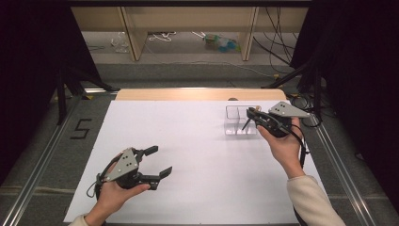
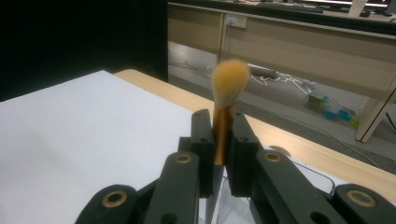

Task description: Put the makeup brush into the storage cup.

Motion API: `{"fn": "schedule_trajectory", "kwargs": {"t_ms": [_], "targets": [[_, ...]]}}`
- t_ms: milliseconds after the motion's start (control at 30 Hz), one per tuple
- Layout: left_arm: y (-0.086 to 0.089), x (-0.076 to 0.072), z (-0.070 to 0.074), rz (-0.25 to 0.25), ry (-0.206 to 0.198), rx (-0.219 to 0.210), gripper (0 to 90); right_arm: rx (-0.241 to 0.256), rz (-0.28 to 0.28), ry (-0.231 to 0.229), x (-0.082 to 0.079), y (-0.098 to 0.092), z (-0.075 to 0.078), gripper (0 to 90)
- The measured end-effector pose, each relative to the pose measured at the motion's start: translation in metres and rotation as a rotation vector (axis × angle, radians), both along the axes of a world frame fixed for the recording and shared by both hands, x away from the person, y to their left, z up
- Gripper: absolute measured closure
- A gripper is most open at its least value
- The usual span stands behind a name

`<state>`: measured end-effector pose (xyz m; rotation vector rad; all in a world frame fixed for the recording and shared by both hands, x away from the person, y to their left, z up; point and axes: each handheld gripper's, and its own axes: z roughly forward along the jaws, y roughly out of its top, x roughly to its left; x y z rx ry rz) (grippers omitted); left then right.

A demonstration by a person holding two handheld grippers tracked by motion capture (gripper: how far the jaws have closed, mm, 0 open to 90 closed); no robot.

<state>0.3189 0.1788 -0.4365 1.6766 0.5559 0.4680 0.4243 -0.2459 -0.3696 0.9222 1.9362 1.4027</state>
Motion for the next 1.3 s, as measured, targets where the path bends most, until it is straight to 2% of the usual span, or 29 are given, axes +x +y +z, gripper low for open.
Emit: {"fn": "schedule_trajectory", "kwargs": {"t_ms": [133,167,233,367,667,1267,1300], "targets": [[0.0,0.0,0.0,0.001,0.0,0.0,16.4,-0.004,0.002,0.011,0.002,0.002,-0.001,84.0],[0.0,0.0,0.0,0.002,0.0,-0.002,16.4,-0.003,0.001,0.0,0.003,0.002,-0.002,84.0],[0.0,0.0,0.0,0.001,-0.001,0.0,16.4,-0.016,-0.003,0.021,0.003,0.001,-0.001,84.0],[0.0,0.0,0.0,0.0,0.001,-0.001,16.4,-0.015,-0.009,0.008,0.004,0.001,-0.002,84.0],[0.0,0.0,0.0,0.0,-0.002,0.0,16.4,-0.023,-0.006,0.024,0.008,0.003,-0.002,84.0],[0.0,0.0,0.0,-0.002,-0.002,0.004,16.4,-0.025,-0.025,0.009,0.012,0.002,0.001,84.0],[0.0,0.0,0.0,-0.003,-0.003,0.004,16.4,-0.028,-0.029,-0.017,0.014,0.001,0.001,84.0]]}}
